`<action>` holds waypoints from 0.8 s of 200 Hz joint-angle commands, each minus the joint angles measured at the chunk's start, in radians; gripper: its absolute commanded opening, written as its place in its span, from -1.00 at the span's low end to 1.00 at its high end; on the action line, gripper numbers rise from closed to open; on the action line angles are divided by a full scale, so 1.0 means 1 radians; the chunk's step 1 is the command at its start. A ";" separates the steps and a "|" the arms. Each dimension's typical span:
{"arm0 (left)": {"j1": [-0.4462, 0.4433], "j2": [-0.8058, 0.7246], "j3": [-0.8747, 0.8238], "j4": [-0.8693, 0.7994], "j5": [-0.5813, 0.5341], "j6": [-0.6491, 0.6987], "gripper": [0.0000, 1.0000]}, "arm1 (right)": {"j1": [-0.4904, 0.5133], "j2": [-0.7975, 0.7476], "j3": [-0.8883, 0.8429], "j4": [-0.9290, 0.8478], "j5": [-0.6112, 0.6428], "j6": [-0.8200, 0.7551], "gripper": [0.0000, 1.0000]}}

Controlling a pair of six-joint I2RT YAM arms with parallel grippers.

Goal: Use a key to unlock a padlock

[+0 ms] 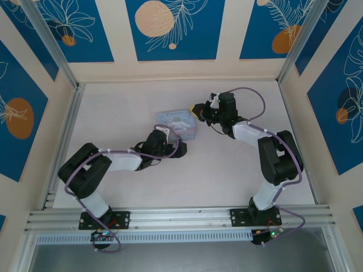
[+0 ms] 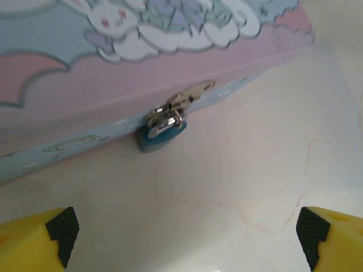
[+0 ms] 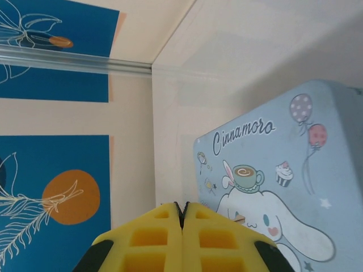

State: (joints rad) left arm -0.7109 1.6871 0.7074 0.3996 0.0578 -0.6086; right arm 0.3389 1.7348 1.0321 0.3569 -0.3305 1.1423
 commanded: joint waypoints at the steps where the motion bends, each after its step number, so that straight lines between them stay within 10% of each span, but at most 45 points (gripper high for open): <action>1: 0.008 0.042 0.012 0.063 0.069 0.059 1.00 | 0.021 0.045 0.028 -0.056 -0.009 -0.038 -1.00; 160: -0.023 0.175 0.114 0.093 -0.157 0.216 1.00 | 0.049 0.134 0.046 -0.088 0.001 -0.036 -1.00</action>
State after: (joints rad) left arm -0.7212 1.8206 0.7845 0.4591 -0.0402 -0.4255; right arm 0.3740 1.8473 1.0542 0.2977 -0.3313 1.1240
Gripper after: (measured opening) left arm 0.998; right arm 0.063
